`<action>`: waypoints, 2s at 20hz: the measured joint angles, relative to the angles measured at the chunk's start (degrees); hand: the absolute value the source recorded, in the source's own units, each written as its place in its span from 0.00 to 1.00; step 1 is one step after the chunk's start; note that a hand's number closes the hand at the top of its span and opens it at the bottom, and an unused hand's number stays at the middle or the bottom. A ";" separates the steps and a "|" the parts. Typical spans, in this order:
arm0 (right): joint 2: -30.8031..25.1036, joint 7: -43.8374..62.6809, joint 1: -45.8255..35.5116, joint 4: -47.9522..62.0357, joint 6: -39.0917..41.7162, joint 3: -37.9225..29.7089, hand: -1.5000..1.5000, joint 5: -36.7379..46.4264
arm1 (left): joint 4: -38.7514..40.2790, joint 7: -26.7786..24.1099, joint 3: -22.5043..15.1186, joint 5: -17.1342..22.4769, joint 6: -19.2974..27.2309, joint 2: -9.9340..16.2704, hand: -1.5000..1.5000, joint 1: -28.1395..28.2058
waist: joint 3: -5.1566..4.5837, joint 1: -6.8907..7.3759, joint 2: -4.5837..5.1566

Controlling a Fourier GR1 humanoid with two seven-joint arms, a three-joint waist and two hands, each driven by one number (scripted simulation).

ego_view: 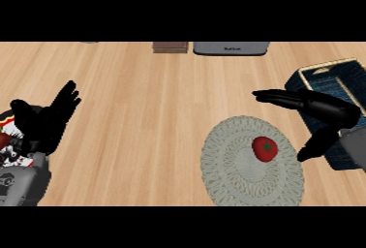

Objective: Pick the tomato from the placemat and place it in the basket

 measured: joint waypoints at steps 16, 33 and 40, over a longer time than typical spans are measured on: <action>7.75 -5.32 -2.12 12.71 -5.17 3.54 0.00 17.21 | -0.75 1.95 3.18 -2.32 -2.31 -1.54 0.50 -0.19 | -0.03 -0.50 -0.20; 8.31 -11.94 -1.60 17.27 -8.20 4.36 0.00 19.98 | 0.81 0.55 5.14 -4.45 -4.00 -3.34 0.50 -0.38 | -0.04 -0.59 -0.20; 9.93 -12.76 0.25 18.74 -11.23 2.99 0.00 24.51 | 0.70 0.41 6.75 -5.23 -4.99 -3.96 0.50 0.10 | -0.05 -0.60 -0.22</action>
